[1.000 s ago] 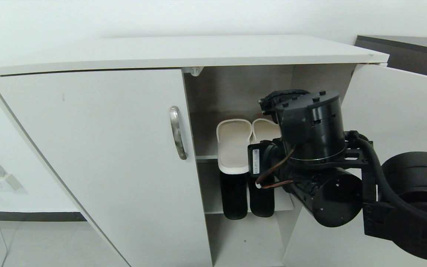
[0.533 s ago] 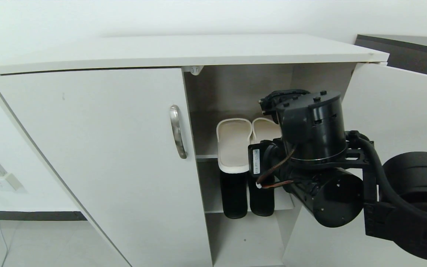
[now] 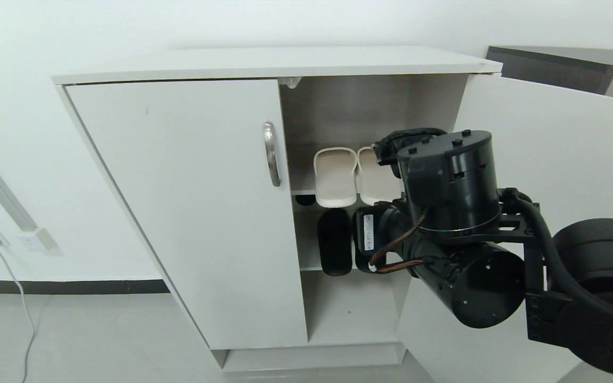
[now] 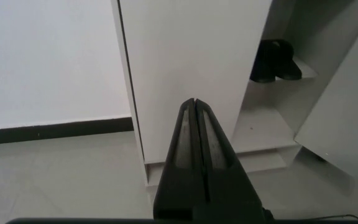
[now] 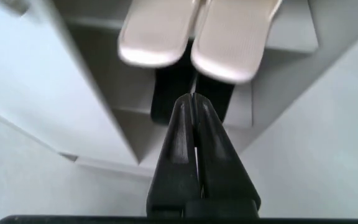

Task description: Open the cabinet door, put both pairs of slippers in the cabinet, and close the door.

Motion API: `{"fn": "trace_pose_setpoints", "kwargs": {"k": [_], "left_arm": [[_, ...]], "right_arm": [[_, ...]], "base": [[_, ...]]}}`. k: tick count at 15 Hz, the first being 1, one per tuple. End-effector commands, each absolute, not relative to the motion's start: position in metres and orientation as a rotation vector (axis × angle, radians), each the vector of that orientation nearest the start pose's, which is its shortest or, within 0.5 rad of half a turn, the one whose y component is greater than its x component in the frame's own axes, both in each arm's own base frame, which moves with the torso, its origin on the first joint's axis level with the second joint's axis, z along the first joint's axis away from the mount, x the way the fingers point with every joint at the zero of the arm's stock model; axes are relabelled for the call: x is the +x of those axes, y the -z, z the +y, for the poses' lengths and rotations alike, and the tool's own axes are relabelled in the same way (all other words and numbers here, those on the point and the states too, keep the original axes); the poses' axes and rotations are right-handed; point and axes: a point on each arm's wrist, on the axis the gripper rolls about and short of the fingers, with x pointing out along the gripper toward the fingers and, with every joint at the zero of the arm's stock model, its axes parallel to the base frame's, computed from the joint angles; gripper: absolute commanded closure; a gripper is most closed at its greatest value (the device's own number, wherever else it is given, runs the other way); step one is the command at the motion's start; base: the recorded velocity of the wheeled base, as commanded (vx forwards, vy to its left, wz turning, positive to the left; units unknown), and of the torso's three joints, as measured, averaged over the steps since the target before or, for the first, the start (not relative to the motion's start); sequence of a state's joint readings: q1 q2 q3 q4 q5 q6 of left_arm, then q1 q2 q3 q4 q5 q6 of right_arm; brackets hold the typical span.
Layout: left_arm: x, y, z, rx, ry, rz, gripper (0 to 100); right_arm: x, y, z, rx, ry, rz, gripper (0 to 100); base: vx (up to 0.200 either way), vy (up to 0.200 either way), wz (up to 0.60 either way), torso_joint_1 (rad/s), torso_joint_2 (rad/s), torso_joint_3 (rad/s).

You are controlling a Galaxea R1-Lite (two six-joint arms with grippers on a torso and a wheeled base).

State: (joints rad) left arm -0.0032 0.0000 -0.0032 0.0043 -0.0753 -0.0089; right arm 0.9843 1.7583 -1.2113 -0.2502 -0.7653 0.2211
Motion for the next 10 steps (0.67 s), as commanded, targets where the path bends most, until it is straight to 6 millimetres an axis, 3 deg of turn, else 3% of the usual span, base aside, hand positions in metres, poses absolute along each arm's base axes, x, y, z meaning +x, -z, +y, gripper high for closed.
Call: {"fn": "trace_pose_setpoints", "kwargs": {"k": [1,8,10], "left_arm": [[-0.023,-0.076,-0.002,-0.009,0.078,0.002,100],[-0.023,-0.076,-0.002,-0.008,0.077,0.002,100],[-0.023,-0.076,-0.002,-0.008,0.077,0.002,100]], "right_arm": [[0.199,-0.238,0.271,-0.012,-0.192,0.219,100],[0.198,-0.189,0.267,-0.005,-0.277,0.249,100],[0.202,-0.173,0.262,0.003,-0.314,0.26,100]], "base": [[-0.2,0.0,0.0,0.002,0.0,0.002],[-0.2,0.0,0.0,0.001,0.0,0.002],[0.0,0.0,0.0,0.0,0.0,0.0]]}}
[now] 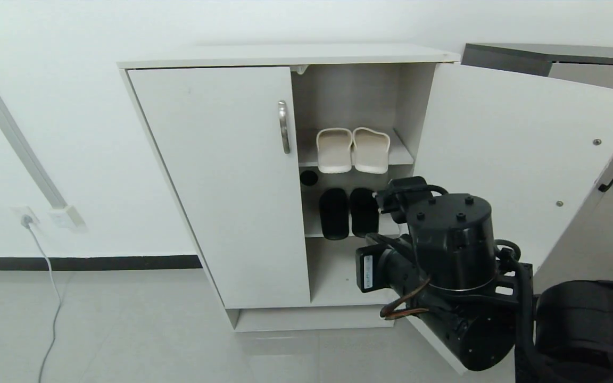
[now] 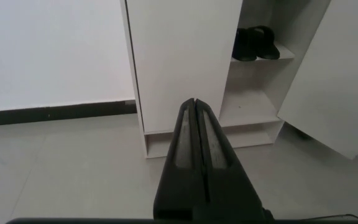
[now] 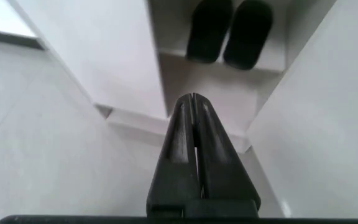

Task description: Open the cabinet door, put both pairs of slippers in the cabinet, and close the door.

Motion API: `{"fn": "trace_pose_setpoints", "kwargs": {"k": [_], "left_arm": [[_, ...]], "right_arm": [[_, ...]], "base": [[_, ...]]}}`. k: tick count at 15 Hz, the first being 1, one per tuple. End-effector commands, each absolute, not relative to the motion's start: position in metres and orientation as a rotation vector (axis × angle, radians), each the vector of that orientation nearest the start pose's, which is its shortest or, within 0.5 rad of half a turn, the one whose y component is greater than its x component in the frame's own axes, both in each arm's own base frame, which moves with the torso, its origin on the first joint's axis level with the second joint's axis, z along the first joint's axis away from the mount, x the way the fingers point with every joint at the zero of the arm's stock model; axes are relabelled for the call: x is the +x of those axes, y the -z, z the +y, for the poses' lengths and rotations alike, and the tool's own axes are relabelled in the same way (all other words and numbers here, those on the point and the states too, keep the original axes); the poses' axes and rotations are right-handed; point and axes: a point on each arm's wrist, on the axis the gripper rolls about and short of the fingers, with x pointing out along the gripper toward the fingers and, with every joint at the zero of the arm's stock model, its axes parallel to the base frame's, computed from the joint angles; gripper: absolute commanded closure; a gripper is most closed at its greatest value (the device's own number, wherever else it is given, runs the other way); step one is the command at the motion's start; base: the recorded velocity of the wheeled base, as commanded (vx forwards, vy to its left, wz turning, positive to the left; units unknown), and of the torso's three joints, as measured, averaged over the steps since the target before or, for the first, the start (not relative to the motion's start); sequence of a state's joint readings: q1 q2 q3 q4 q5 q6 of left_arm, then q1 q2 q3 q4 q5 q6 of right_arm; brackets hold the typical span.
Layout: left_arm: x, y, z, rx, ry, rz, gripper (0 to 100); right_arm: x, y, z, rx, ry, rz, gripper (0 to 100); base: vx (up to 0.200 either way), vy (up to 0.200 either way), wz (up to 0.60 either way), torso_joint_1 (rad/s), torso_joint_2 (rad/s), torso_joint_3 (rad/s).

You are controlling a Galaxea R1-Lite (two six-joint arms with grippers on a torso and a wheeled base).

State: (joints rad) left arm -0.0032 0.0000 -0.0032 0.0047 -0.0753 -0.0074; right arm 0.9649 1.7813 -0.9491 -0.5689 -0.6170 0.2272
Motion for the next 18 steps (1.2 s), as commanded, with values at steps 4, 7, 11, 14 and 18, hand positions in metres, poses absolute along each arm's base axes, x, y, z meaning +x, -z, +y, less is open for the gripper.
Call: {"fn": "trace_pose_setpoints", "kwargs": {"k": [4,7,11,14,18], "left_arm": [[-0.023,-0.076,-0.002,-0.009,0.077,0.002,100],[-0.023,-0.076,-0.002,-0.009,0.077,0.0,100],[-0.023,-0.076,-0.002,-0.011,0.078,0.002,100],[-0.023,-0.076,-0.002,-0.011,0.077,0.002,100],[-0.023,-0.076,-0.002,-0.011,0.077,0.002,100]], "right_arm": [[0.22,-0.148,0.261,-0.004,-0.304,0.294,100],[0.22,-0.14,0.258,-0.029,-0.307,0.302,100],[0.222,-0.131,0.259,-0.048,-0.303,0.321,100],[0.222,-0.13,0.259,-0.051,-0.303,0.323,100],[0.221,-0.129,0.259,-0.055,-0.303,0.326,100]], "base": [[0.0,0.0,0.0,0.0,0.0,0.0],[0.0,0.0,0.0,0.0,0.0,0.0],[0.0,0.0,0.0,0.0,0.0,0.0],[0.0,0.0,0.0,0.0,0.0,0.0],[0.0,0.0,0.0,0.0,0.0,0.0]]}}
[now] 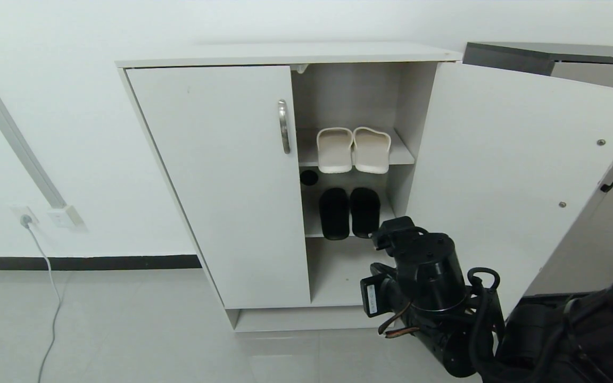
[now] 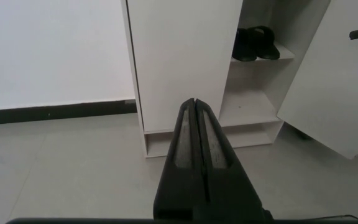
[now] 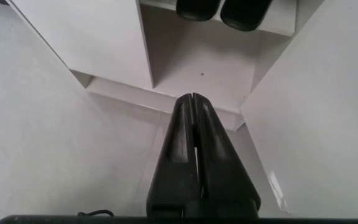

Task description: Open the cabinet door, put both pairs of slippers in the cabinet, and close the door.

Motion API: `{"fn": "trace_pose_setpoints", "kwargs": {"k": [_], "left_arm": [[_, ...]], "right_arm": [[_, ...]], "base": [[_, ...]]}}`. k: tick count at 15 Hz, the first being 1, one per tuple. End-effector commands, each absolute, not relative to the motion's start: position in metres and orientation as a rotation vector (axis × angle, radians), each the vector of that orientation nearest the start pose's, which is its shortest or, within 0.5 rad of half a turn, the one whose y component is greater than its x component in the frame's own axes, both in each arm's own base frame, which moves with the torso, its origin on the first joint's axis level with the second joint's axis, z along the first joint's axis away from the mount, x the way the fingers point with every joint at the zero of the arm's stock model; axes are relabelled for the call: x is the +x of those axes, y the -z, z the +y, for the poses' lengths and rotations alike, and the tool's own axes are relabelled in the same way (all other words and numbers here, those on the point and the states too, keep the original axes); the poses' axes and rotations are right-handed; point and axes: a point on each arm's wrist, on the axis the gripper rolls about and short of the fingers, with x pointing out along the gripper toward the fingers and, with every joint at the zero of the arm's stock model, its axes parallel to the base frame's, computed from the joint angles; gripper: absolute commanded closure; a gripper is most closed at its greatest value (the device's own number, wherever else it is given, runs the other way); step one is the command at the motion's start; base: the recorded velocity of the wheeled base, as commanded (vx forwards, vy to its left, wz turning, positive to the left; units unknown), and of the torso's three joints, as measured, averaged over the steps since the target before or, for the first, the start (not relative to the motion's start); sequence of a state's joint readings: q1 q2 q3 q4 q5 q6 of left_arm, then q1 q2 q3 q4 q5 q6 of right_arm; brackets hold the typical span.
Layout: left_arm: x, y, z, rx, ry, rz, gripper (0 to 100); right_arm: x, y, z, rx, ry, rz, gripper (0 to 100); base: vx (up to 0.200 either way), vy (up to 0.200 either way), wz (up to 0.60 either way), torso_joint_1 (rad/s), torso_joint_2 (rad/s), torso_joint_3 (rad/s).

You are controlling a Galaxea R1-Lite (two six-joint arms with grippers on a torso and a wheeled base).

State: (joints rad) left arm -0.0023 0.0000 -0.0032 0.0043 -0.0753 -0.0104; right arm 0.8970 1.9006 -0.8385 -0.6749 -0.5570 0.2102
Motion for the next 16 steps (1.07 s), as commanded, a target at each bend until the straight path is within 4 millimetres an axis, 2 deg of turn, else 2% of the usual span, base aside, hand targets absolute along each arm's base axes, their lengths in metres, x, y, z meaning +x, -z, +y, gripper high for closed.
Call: {"fn": "trace_pose_setpoints", "kwargs": {"k": [1,4,7,16], "left_arm": [[-0.0231,-0.0759,-0.0017,-0.011,0.077,0.002,100],[-0.0231,-0.0759,-0.0016,-0.011,0.078,0.002,100],[-0.0231,-0.0759,-0.0016,-0.011,0.078,0.002,100],[-0.0231,-0.0759,-0.0016,-0.011,0.078,0.002,100]], "right_arm": [[0.2215,-0.1293,0.2585,-0.055,-0.303,0.326,100],[0.2212,-0.1278,0.2581,-0.074,-0.301,0.329,100],[0.2218,-0.1228,0.2588,-0.091,-0.3,0.338,100],[0.2235,-0.1207,0.2584,-0.094,-0.293,0.342,100]], "base": [[0.0,0.0,0.0,0.0,0.0,0.0],[0.0,0.0,0.0,0.0,0.0,0.0],[0.0,0.0,0.0,-0.004,-0.17,-0.29],[0.0,0.0,0.0,0.083,-0.47,-0.359]]}}
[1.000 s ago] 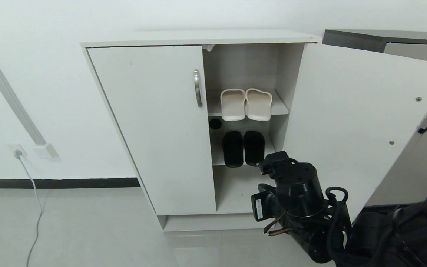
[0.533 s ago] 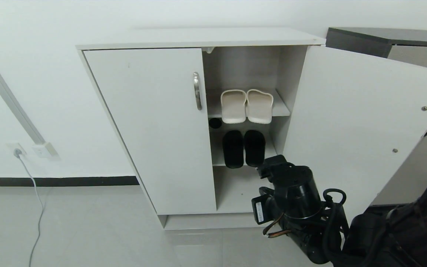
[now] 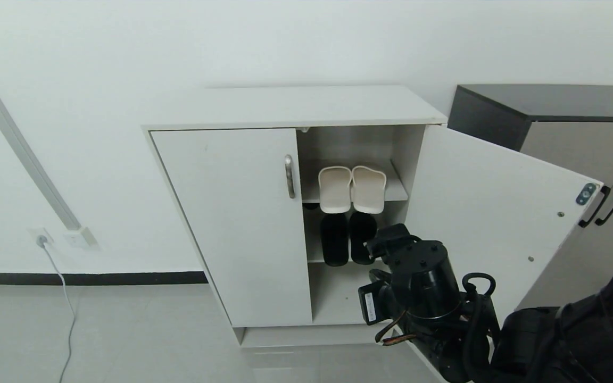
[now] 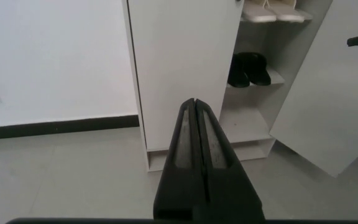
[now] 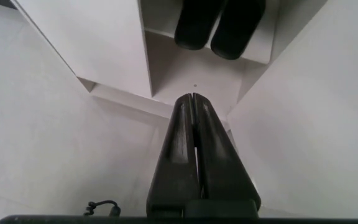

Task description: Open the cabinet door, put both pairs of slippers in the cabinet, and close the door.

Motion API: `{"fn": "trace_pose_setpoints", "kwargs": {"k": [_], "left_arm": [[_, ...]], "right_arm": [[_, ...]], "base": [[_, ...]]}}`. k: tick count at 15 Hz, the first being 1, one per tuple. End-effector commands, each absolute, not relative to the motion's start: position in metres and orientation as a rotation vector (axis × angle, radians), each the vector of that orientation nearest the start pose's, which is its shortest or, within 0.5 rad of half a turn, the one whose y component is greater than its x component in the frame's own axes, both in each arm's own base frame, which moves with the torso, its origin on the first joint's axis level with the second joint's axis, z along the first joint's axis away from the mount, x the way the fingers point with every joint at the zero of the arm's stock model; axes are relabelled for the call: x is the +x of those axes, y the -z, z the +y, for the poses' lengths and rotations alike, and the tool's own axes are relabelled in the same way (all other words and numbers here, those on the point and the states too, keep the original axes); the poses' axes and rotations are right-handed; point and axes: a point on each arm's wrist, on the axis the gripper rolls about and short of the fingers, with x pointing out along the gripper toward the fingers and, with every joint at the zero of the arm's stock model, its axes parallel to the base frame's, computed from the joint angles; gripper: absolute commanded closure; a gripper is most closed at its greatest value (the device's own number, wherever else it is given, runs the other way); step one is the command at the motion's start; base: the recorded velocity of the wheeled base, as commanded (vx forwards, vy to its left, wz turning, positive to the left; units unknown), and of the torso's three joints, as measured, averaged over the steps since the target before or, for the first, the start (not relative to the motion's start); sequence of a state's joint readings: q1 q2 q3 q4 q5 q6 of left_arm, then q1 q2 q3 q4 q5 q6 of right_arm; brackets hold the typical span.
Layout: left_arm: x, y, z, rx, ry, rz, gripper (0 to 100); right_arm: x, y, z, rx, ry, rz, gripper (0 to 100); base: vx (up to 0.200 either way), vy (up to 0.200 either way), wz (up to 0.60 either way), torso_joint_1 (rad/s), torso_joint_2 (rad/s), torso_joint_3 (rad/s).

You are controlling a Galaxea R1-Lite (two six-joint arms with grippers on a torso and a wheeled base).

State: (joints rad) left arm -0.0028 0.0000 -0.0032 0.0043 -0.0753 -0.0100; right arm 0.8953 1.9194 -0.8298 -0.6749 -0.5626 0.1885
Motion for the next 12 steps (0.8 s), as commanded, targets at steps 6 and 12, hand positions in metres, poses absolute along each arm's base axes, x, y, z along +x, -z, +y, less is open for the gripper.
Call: {"fn": "trace_pose_setpoints", "kwargs": {"k": [6,12], "left_arm": [[-0.0231,-0.0759,-0.0016,-0.009,0.078,0.002,100],[-0.0231,-0.0759,-0.0017,-0.009,0.077,0.002,100]], "right_arm": [[0.2242,-0.1185,0.2593,-0.099,-0.292,0.347,100],[0.2244,-0.1179,0.2594,-0.1,-0.291,0.348,100]], "base": [[0.0,0.0,0.0,0.153,-0.47,-0.323],[0.0,0.0,0.0,0.195,-0.51,-0.316]]}}
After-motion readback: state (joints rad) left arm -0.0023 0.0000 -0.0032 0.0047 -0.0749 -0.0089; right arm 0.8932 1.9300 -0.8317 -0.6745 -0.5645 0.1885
